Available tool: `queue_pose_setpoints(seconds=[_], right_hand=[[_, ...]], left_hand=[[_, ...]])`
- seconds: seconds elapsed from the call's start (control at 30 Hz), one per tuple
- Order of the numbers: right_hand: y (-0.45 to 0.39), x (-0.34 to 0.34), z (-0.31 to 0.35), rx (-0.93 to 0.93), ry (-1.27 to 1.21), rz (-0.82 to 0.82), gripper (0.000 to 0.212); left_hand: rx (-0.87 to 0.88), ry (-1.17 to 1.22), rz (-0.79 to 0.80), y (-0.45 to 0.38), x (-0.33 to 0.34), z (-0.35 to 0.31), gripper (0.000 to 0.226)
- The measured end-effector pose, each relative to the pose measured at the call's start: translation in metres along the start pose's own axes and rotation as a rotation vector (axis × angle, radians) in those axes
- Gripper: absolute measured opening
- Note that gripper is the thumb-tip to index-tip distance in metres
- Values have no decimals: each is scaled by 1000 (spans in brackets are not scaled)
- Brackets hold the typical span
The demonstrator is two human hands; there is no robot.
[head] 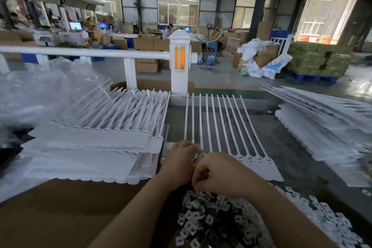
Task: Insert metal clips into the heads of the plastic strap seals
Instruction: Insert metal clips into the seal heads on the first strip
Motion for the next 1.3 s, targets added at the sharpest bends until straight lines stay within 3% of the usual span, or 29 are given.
queue_pose_setpoints(seconds=[0.1, 0.23, 0.4, 0.8, 1.13, 1.3], right_hand=[[2, 2, -7, 21, -6, 26, 11], [1, 10, -15, 31, 24, 71, 28], [-4, 4, -21, 36, 101, -33, 18], [-16, 10, -22, 50, 36, 12, 7], [-12, -7, -24, 44, -8, -43, 6], [-7, -1, -21, 32, -99, 93, 13]], left_hand=[[-18, 11, -19, 0, 0, -1, 25], [-43, 12, -24, -7, 3, 1, 19], [7, 1, 2, -9, 2, -2, 17], [27, -6, -29, -2, -2, -4, 21], [7, 160, -66, 0, -8, 4, 24], [27, 157, -84, 0, -12, 2, 23]])
Point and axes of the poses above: each hand's wrist, its own y-axis away from the middle knuckle, its own x-axis out of the palm, z = x × y, the point moved 9 cm from there along -y, towards the middle knuckle, and after that the axes turned 13 degrees about -y, right-handed, at the moved point
